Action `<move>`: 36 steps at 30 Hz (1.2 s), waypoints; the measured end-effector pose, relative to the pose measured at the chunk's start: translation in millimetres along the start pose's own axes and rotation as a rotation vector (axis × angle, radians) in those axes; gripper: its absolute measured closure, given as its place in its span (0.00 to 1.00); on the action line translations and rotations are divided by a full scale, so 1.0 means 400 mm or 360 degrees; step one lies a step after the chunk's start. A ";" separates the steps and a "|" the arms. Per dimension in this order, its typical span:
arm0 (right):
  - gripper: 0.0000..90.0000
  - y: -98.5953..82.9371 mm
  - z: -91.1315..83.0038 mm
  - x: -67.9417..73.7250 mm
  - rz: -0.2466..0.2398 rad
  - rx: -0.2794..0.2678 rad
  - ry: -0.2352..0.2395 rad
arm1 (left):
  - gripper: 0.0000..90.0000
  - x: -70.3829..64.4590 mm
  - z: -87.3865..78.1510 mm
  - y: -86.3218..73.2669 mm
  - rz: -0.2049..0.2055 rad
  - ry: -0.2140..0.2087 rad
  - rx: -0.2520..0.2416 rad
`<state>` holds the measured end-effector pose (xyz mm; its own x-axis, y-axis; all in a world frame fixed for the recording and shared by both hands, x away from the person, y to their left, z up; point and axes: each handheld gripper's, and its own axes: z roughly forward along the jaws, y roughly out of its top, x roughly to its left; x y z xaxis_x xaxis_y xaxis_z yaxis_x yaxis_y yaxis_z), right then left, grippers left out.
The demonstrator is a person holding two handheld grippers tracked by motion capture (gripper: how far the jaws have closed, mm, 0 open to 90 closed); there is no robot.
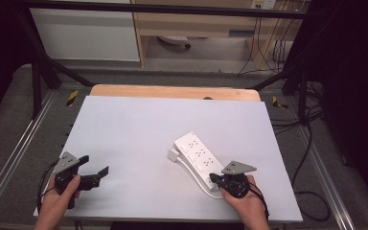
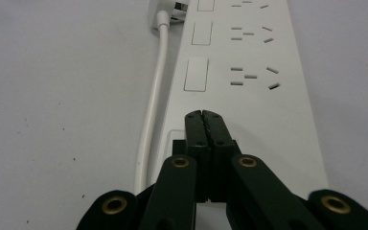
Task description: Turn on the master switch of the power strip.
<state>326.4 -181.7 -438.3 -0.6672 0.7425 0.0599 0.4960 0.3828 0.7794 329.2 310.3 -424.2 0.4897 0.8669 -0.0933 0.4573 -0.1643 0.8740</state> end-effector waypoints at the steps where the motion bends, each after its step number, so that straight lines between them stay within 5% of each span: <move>1: 1.00 0.000 0.000 0.000 -0.0001 0.0000 -0.0001 | 0.09 0.000 0.000 0.000 -0.0002 -0.0001 0.0000; 36: 1.00 -0.001 0.001 0.000 0.0017 0.0007 0.0007 | 0.09 -0.001 0.002 -0.001 0.0008 -0.0003 0.0014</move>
<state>326.5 -181.8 -438.8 -0.6643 0.7441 0.0710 0.5057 0.3774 0.7758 329.5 309.7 -424.8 0.4936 0.8651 -0.0896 0.4611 -0.1729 0.8703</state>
